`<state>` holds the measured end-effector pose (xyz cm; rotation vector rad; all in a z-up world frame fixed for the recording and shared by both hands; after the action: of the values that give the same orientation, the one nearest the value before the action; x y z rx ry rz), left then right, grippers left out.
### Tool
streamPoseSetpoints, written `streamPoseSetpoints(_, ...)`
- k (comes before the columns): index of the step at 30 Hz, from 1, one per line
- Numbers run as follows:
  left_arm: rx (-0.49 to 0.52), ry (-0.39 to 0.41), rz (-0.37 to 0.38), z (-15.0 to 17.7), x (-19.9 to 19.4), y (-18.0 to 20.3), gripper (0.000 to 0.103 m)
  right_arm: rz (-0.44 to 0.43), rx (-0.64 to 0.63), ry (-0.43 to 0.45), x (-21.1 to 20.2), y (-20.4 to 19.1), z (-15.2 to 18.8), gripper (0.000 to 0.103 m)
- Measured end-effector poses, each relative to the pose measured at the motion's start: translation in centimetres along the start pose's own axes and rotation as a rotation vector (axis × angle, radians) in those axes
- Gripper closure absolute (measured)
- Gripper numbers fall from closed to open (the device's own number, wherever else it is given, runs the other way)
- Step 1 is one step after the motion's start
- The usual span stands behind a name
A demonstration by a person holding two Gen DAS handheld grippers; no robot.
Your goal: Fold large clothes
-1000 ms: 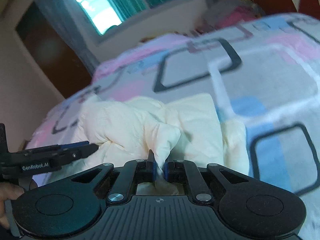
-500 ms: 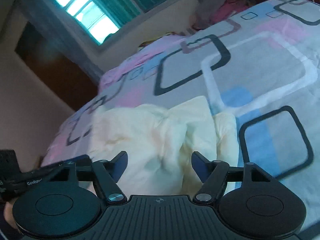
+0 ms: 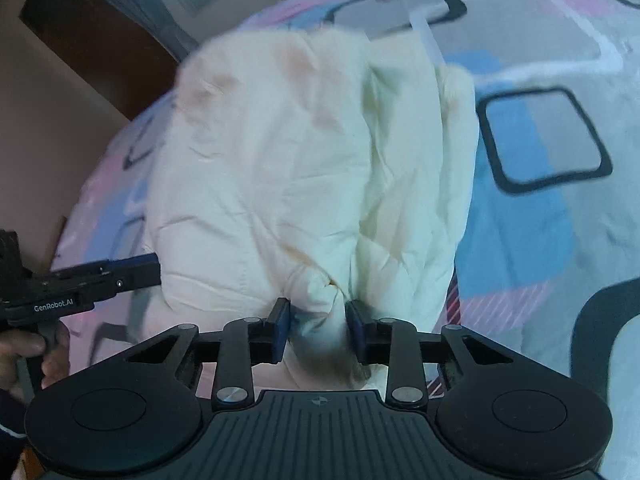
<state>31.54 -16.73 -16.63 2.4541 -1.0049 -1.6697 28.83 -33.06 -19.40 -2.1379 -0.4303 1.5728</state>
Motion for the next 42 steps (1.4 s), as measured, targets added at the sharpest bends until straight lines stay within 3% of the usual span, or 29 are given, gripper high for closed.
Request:
streamPoseSetpoints(4,0.0,0.007,0.003,-0.2,-0.9,-0.2,0.073,0.025,-0.025,0.011,-1.4,-0.6,-0.3,0.071)
streamPoseSetpoints(5,0.0,0.028,-0.001,-0.3,-1.7,-0.2,0.065,0.038,-0.021,0.04,-2.7,-0.8,-0.7,0.069)
streamPoseSetpoints(6,0.002,0.071,-0.02,-0.9,-2.8,-0.3,0.055,0.044,-0.025,0.093,-4.3,-1.0,-1.5,0.048)
streamPoseSetpoints(7,0.007,0.115,-0.047,-1.5,-3.8,-0.7,0.037,0.043,-0.039,0.147,-5.8,-1.3,-2.4,0.029)
streamPoseSetpoints(8,0.011,0.155,-0.069,-2.3,-4.7,-1.1,0.035,0.041,-0.056,0.194,-7.1,-1.6,-3.6,0.029)
streamPoseSetpoints(12,0.009,0.229,-0.055,-7.6,-5.6,-2.5,0.05,0.072,-0.107,0.277,-8.4,-2.8,-9.2,0.03)
streamPoseSetpoints(15,0.05,0.25,-0.049,-12.1,-4.8,-1.8,0.057,0.107,-0.128,0.255,-6.5,-4.1,-13.1,0.043)
streamPoseSetpoints(19,0.097,0.201,-0.023,-15.6,-2.6,0.5,0.059,0.186,-0.191,0.197,-3.7,-4.9,-16.1,0.044)
streamPoseSetpoints(22,0.126,0.113,-0.008,-16.1,0.7,1.8,0.061,0.284,-0.215,0.121,-0.9,-3.5,-16.2,0.054)
streamPoseSetpoints(24,0.128,0.068,-0.004,-15.4,3.0,2.2,0.061,0.333,-0.212,0.085,0.4,-2.2,-15.7,0.055)
streamPoseSetpoints(28,0.087,-0.005,-0.002,-14.9,6.2,1.8,0.062,0.335,-0.157,0.028,2.3,0.9,-14.7,0.055)
streamPoseSetpoints(32,0.137,-0.048,-0.075,-14.6,8.5,2.5,0.062,0.297,-0.086,0.007,3.5,3.0,-13.9,0.055)
streamPoseSetpoints(35,0.159,-0.065,-0.11,-14.4,8.8,2.8,0.062,0.283,-0.055,0.006,3.5,3.4,-13.7,0.055)
streamPoseSetpoints(39,0.17,-0.053,-0.102,-14.4,7.8,2.6,0.062,0.273,-0.033,0.017,2.1,3.1,-13.9,0.055)
streamPoseSetpoints(42,0.156,0.025,-0.072,-14.1,3.7,3.0,0.059,0.248,-0.049,0.12,-2.4,1.5,-13.4,0.055)
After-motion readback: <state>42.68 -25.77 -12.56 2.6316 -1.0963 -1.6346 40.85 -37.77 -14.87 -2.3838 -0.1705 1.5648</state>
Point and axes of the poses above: each gripper's, at about its wrist camera, not at the fingertips, and x roughly the way its jaws point, y to its right, z to its underside, the point moved 10 cm from there along x, roughly the way its jaws point, and after that the axes turned 12 degrees about -y, right-handed, at the moved point
